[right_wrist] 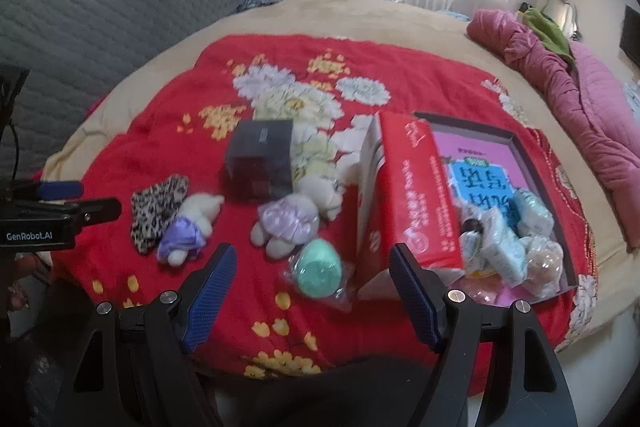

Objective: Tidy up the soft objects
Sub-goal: 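Move both tools over the scrunchie and bagged green ball beside the tray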

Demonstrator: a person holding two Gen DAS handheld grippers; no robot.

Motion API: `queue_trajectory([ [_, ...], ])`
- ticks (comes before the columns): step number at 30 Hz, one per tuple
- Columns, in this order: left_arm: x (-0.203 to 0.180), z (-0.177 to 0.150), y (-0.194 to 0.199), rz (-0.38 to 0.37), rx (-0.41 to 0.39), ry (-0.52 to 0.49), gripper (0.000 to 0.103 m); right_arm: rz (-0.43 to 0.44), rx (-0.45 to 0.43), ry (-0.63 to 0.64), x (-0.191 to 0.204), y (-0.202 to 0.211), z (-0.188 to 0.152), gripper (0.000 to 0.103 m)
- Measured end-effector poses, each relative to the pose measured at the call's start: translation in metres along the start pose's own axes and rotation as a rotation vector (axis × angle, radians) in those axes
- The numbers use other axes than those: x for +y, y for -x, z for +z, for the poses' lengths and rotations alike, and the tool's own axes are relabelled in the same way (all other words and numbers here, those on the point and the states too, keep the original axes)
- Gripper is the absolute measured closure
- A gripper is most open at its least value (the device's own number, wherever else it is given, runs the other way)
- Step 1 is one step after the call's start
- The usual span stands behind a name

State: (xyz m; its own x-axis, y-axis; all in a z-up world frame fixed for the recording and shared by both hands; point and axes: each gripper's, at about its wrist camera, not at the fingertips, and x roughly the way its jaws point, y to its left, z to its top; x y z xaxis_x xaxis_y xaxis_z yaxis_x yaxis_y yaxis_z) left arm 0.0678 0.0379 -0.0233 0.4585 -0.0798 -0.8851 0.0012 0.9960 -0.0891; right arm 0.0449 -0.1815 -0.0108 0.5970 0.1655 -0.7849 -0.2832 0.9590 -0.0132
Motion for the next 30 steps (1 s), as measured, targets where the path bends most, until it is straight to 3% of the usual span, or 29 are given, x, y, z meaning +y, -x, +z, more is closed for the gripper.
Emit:
queue_trajectory([
  [20, 0.032, -0.01, -0.053, 0.0, 0.109, 0.086, 0.02, -0.03, 0.121, 0.107, 0.022, -0.048, -0.016, 0.024],
  [30, 0.042, -0.001, -0.071, -0.034, 0.119, 0.17, 0.02, -0.041, 0.144, 0.109, 0.02, -0.06, -0.015, 0.024],
])
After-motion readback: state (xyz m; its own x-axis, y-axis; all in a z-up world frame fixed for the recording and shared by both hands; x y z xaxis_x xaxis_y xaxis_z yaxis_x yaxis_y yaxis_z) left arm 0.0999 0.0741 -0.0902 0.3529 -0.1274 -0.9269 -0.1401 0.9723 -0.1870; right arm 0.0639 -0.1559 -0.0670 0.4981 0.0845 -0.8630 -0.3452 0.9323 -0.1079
